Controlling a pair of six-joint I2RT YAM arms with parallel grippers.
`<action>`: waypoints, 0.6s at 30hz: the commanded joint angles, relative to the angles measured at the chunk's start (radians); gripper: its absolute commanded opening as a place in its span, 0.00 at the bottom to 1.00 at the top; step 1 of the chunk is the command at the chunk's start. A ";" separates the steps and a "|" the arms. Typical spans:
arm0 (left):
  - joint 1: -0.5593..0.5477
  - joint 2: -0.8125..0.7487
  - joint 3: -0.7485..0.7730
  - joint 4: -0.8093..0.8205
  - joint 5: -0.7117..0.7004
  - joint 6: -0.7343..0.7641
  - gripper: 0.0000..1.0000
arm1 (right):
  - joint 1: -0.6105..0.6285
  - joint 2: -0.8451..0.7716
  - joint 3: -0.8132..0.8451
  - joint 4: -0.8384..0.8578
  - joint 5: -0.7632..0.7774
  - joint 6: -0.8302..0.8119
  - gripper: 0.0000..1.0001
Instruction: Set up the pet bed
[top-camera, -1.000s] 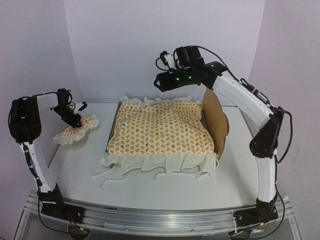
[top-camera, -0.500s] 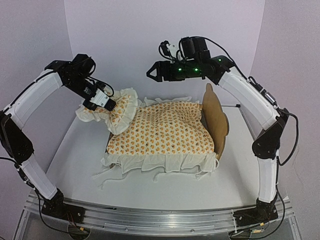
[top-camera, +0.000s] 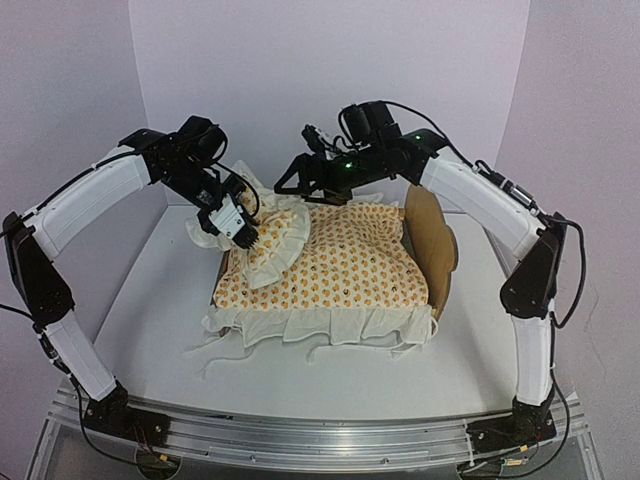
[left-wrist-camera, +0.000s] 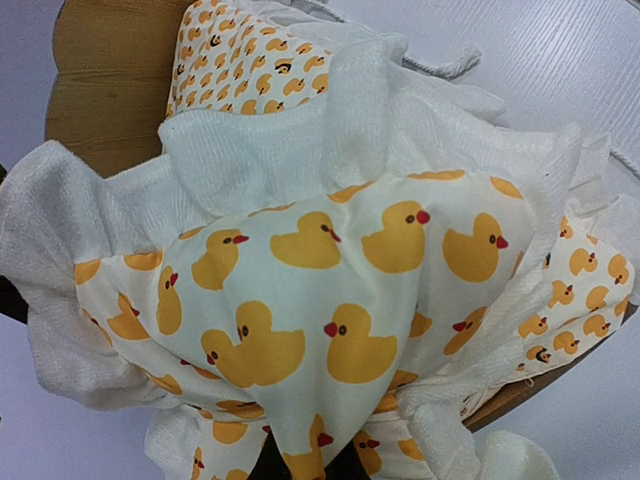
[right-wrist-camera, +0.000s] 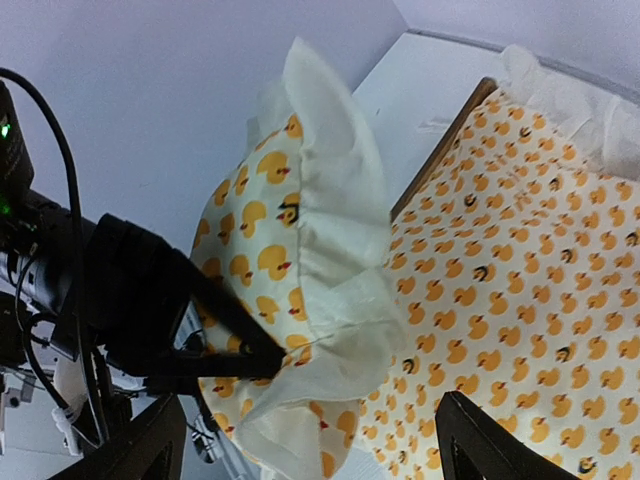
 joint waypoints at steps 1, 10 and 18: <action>0.000 -0.009 -0.010 0.076 0.017 0.446 0.00 | 0.036 0.028 -0.002 0.006 -0.157 0.053 0.84; 0.000 -0.016 -0.004 0.105 0.052 0.414 0.00 | 0.052 0.095 0.025 0.005 -0.083 0.055 0.11; 0.000 -0.053 -0.119 0.320 0.000 0.235 0.67 | 0.010 -0.074 -0.122 0.007 0.246 0.110 0.00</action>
